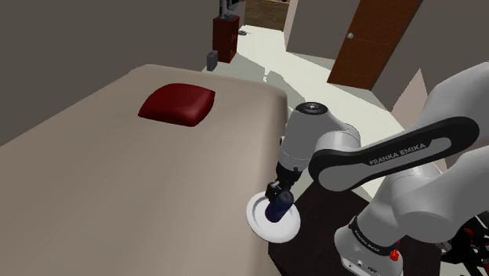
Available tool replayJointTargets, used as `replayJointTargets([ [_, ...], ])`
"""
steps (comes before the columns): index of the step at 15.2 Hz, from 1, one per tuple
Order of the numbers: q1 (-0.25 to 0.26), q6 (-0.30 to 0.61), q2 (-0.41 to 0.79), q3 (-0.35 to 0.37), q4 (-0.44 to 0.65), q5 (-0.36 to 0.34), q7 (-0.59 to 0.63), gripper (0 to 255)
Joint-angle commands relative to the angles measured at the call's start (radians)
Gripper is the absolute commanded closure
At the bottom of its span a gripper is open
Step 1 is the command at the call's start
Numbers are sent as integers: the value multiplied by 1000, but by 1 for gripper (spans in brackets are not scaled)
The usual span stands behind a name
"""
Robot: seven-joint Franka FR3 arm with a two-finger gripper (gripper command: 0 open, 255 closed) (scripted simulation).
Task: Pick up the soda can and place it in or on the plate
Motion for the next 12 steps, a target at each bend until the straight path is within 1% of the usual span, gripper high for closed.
replayJointTargets([
  [1, 0, 0, 0, 0, 0, 0, 0, 0],
  [5, 0, 0, 0, 0, 0, 0, 0, 0],
  [8, -1, -151, -102, -16, 50, -12, 0, 0],
  [9, -1, -188, -124, -21, 65, -15, 1, 0],
  [12, -1, -188, -124, -21, 65, -15, 1, 0],
])
